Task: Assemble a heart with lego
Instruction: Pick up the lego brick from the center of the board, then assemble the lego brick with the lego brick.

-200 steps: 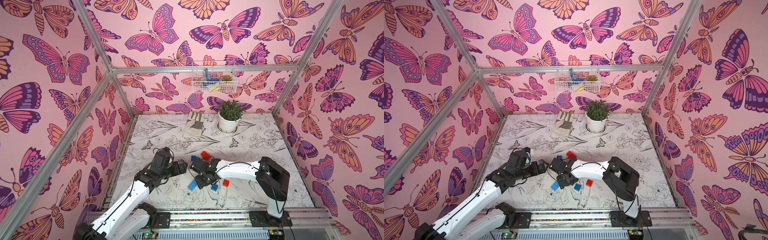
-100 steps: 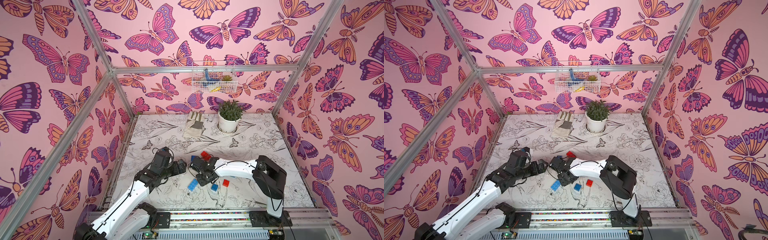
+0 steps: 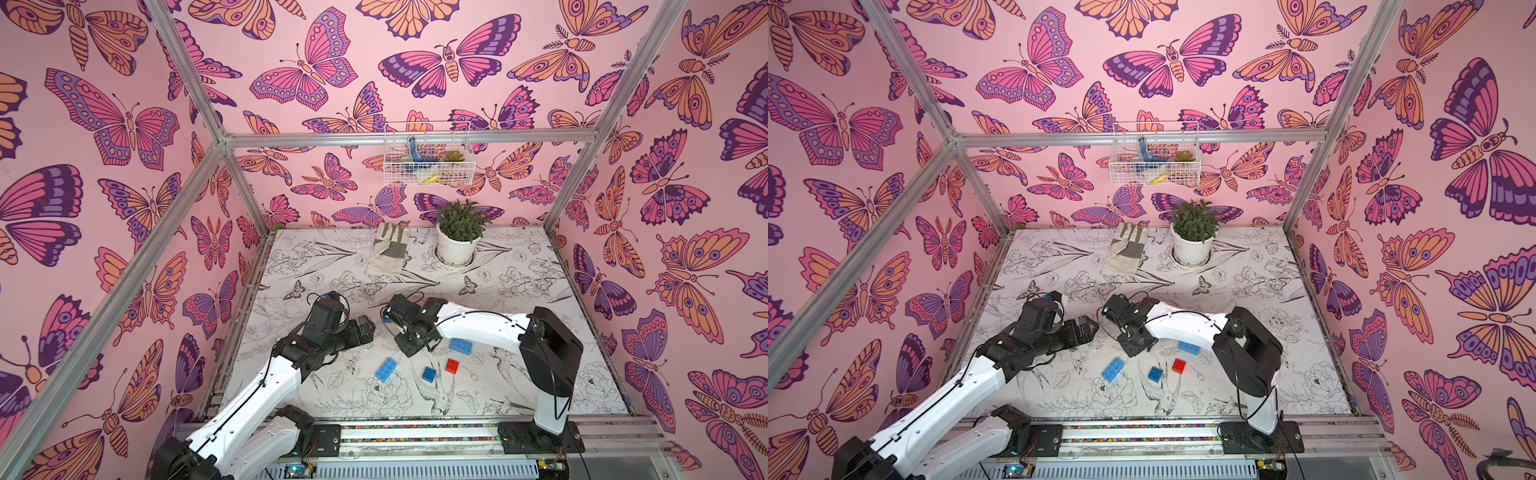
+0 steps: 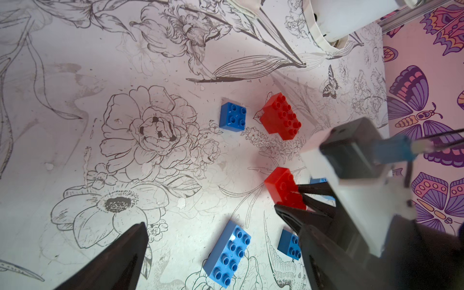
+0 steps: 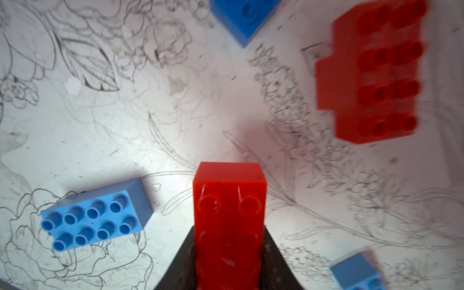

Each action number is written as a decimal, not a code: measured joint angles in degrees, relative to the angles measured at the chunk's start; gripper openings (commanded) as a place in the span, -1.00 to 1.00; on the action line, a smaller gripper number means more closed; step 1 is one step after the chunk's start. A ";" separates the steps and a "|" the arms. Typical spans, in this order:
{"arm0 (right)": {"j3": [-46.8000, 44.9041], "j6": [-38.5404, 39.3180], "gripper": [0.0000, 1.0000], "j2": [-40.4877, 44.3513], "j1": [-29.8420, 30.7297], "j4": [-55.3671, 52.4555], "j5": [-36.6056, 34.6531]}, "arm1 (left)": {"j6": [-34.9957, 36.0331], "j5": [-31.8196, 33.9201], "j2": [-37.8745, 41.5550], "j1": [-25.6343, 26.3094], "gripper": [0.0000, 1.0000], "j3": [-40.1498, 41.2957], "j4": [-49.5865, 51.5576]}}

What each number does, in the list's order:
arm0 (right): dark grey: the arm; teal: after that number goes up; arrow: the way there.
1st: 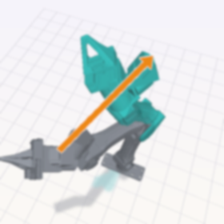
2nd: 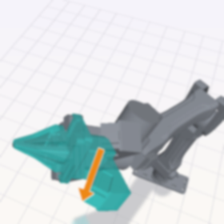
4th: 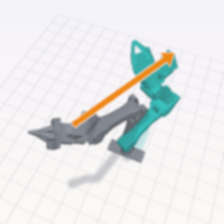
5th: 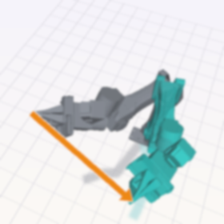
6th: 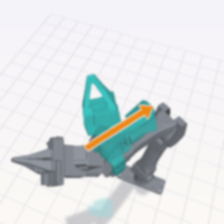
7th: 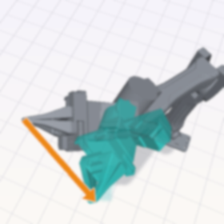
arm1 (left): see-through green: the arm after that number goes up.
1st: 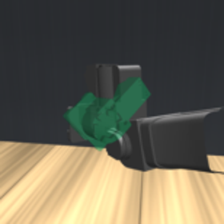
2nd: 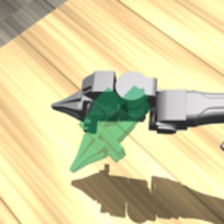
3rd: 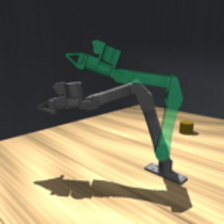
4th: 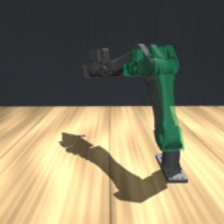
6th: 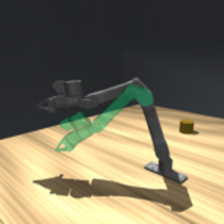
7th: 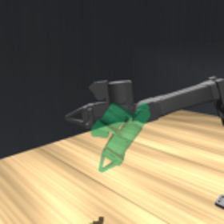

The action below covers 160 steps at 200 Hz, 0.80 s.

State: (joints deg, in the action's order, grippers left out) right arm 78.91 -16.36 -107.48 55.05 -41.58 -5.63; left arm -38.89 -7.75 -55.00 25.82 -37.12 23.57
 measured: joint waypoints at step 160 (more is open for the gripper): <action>27.10 22.23 -0.92 -16.50 -12.17 -11.93 5.64 | -1.57 -2.60 -8.92 -0.44 0.99 -5.79 -8.79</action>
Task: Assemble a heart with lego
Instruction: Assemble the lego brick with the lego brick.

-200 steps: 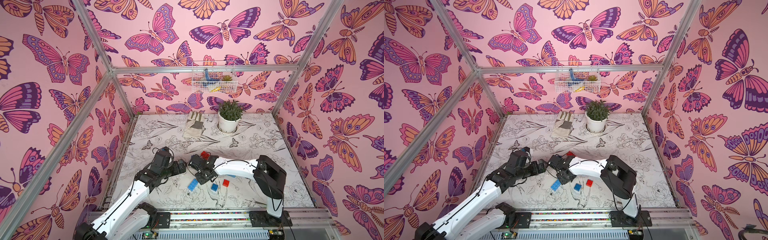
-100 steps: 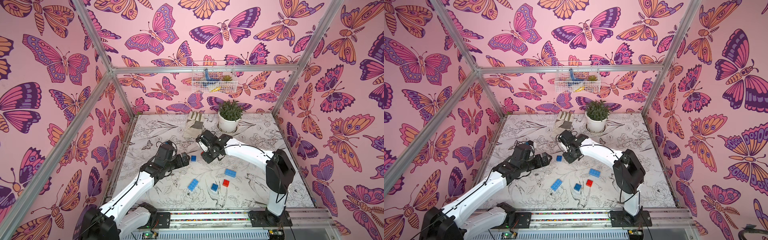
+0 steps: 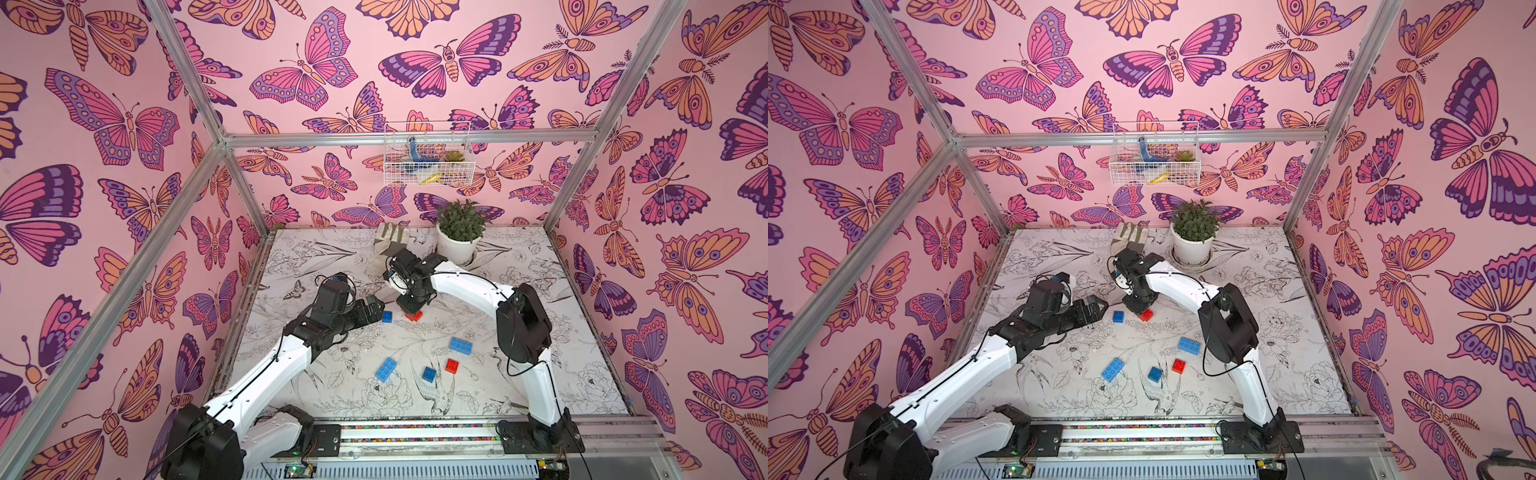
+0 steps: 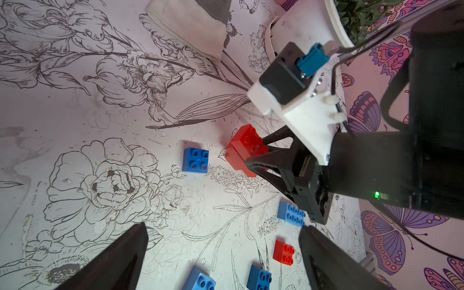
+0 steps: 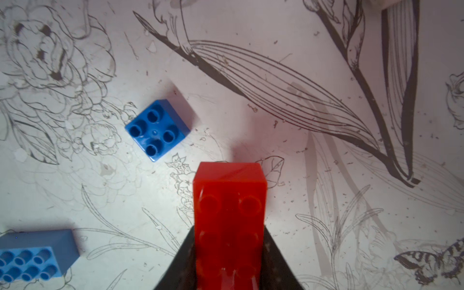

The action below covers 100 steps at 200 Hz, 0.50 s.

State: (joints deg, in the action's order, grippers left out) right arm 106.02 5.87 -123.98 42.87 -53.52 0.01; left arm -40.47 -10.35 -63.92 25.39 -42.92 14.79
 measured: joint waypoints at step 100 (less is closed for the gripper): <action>4.17 3.58 -0.92 -4.22 -0.59 -3.39 0.28 | -6.16 -0.76 3.26 -0.04 1.00 -1.29 0.26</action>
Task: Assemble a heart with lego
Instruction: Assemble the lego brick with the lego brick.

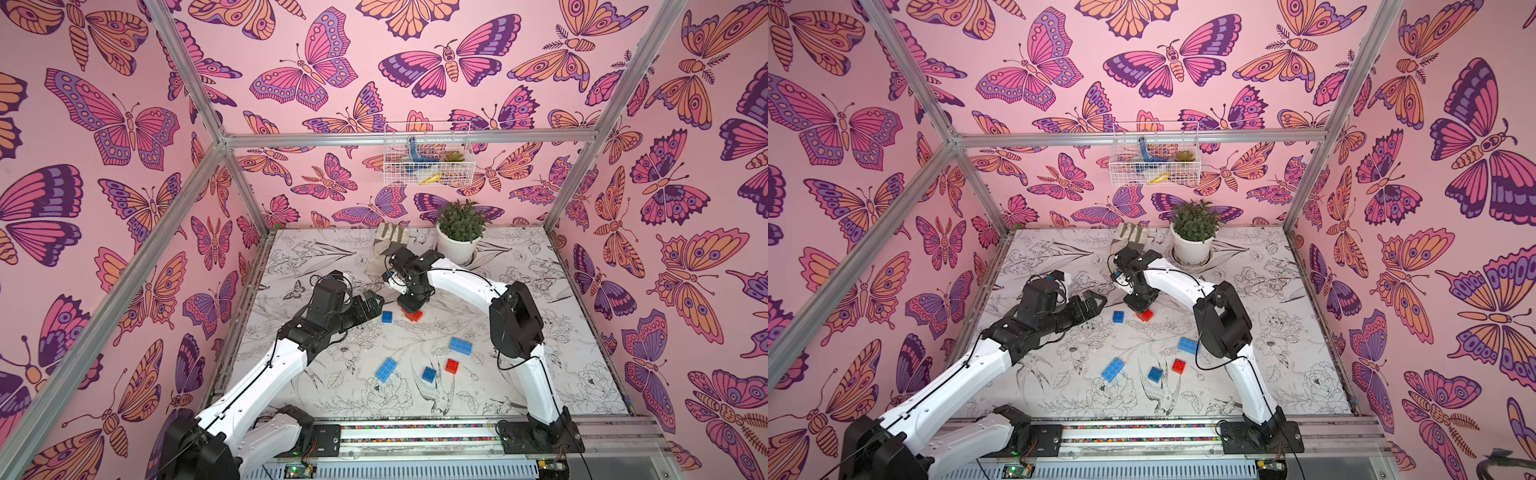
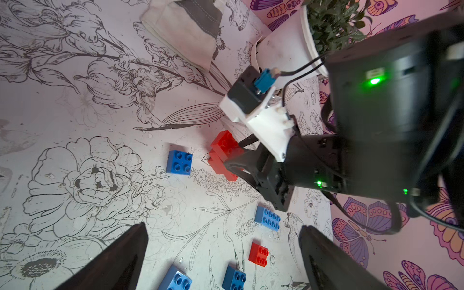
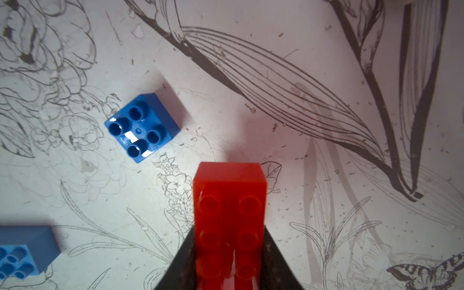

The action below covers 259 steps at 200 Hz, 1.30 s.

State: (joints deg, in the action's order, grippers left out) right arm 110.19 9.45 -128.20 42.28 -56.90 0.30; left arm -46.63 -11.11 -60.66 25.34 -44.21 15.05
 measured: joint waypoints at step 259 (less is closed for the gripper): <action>-14.05 2.40 -0.54 7.10 -1.40 11.72 3.19 | -3.37 -3.17 3.10 0.02 1.00 -8.59 3.10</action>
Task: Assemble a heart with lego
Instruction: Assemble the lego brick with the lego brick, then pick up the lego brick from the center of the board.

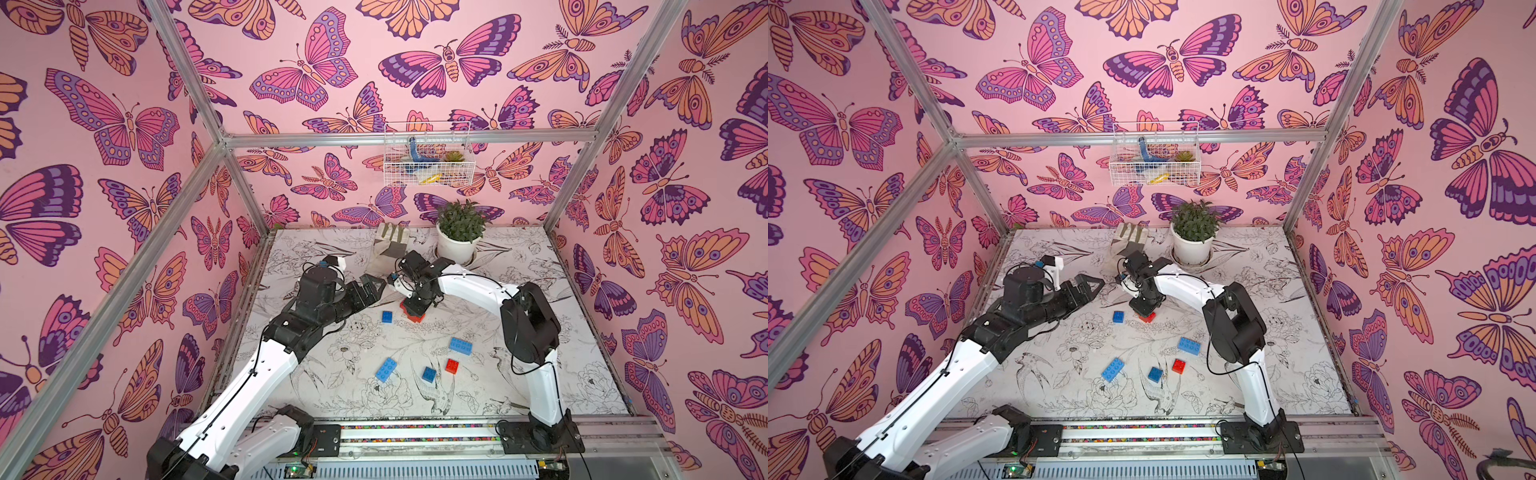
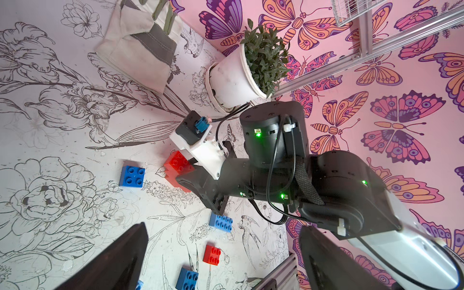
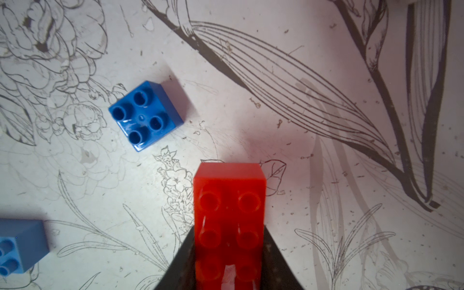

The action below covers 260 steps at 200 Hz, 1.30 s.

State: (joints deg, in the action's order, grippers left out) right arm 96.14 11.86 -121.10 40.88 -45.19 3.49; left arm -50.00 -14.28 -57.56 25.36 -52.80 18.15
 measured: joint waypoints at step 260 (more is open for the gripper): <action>-46.27 -45.55 0.16 40.54 14.34 -1.99 -9.25 | 8.92 -3.76 4.50 0.15 0.99 12.41 -0.96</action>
State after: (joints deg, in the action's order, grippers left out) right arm 49.87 -33.69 -80.55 55.22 -47.18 -5.76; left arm -41.08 -18.04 -53.06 25.52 -40.38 17.19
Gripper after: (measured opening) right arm 0.583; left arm 0.997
